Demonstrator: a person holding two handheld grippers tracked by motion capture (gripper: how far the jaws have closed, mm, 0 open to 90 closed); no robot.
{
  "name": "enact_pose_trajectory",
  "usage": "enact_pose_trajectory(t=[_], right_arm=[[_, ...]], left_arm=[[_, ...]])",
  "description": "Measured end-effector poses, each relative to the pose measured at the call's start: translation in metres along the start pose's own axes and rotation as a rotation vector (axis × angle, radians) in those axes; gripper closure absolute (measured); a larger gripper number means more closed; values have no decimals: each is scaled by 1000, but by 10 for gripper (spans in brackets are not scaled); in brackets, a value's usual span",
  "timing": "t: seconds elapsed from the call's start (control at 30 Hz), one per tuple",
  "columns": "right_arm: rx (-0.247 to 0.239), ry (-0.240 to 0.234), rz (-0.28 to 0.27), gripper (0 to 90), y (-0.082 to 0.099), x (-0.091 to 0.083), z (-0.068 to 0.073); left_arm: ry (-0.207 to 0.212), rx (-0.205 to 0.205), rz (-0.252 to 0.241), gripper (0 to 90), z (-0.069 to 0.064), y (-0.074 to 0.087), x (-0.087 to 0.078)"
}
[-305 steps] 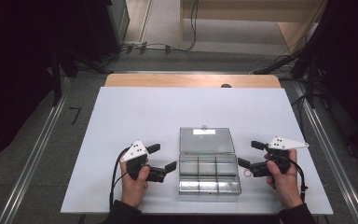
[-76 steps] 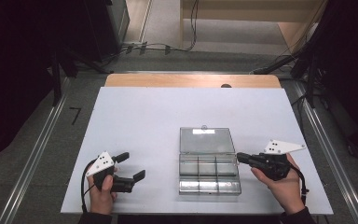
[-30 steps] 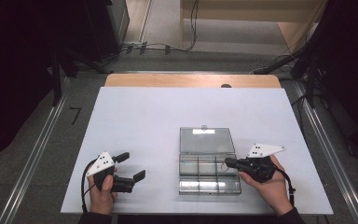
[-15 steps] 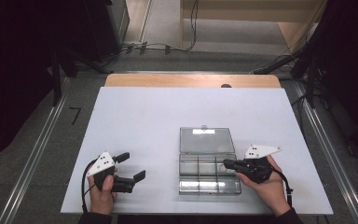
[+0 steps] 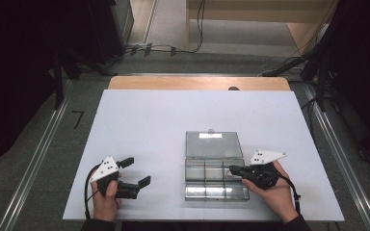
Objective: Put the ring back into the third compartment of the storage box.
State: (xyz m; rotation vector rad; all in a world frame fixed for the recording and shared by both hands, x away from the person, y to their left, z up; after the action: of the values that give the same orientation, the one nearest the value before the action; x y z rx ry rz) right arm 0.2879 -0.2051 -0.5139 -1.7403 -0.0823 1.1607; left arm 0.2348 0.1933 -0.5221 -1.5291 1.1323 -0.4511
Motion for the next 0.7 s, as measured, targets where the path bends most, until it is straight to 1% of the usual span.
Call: enact_pose_trajectory(t=[0.13, 0.3, 0.37, 0.53, 0.6, 0.7], right_arm=[[1, -9, -2, 866, 0, 1, 0], [11, -31, 13, 859, 2, 3, 0], [20, -49, 9, 839, 2, 3, 0], [32, -64, -15, 807, 0, -1, -1], [41, -73, -30, 783, -1, -3, -2], [44, -62, -54, 696, -4, -7, -3]], left_arm=[[1, 0, 1, 6, 0, 0, 0], [0, 0, 1, 6, 0, 0, 0], [0, 0, 1, 6, 0, 0, 0], [1, 0, 2, 6, 0, 0, 0], [0, 1, 2, 6, 0, 0, 0], [2, 1, 2, 6, 0, 0, 0]])
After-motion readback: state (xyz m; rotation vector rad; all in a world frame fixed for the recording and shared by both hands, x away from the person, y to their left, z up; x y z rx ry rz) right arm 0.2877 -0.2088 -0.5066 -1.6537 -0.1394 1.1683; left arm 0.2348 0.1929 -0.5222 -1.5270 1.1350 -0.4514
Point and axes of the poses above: each handheld gripper's, and its own axes: x roughly forward along the jaws, y roughly out of its underside, z roughly to its left, the point moved 4 cm from there along x, roughly forward along the jaws, and after that the axes turned 14 degrees about y, right-handed, at the moved point
